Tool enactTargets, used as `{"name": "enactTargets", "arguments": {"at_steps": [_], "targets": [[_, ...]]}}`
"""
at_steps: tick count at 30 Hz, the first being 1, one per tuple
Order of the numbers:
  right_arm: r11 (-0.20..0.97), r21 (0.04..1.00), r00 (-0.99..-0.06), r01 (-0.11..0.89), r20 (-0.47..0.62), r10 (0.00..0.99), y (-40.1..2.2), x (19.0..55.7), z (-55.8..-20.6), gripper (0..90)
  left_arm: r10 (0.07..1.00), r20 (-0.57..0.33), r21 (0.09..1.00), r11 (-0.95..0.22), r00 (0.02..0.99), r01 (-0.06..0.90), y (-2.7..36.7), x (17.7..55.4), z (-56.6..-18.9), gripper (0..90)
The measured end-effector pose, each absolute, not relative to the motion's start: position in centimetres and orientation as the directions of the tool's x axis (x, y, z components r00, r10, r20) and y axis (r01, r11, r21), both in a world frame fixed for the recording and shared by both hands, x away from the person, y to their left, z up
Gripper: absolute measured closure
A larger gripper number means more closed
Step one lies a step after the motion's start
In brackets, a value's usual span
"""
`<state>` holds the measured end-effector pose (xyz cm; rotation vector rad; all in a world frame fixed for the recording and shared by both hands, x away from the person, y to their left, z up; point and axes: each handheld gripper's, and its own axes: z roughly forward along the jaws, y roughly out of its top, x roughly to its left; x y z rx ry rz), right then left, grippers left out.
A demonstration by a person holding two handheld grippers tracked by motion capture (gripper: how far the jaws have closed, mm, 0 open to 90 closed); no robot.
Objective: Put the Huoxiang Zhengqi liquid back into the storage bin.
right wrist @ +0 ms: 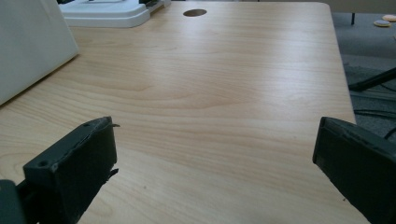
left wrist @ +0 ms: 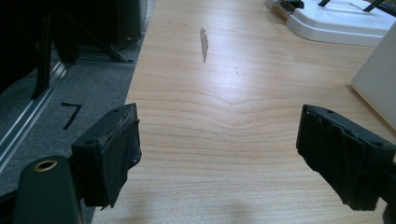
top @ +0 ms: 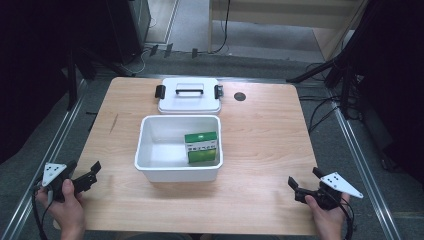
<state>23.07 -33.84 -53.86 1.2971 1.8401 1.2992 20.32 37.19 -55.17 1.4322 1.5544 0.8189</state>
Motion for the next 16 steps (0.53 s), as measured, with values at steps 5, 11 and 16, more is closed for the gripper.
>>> {"name": "enactTargets", "arguments": {"at_steps": [5,11,16], "targets": [[0.063,0.913,-0.374,0.403,0.101,0.922,-35.0,21.9,-54.3,0.0,0.989,-0.15,0.892,0.13,0.012,0.433,37.2,20.3,-55.2,14.6],[0.032,0.917,-0.354,0.397,0.121,0.927,-35.9,21.1,-54.5,0.0,0.987,-0.158,0.891,0.139,0.009,0.432,37.2,20.3,-55.2,14.5],[0.029,0.917,-0.344,0.397,0.12,0.931,-35.7,21.0,-54.5,0.0,0.987,-0.163,0.889,0.145,0.005,0.434,37.4,20.4,-55.2,14.5]]}}
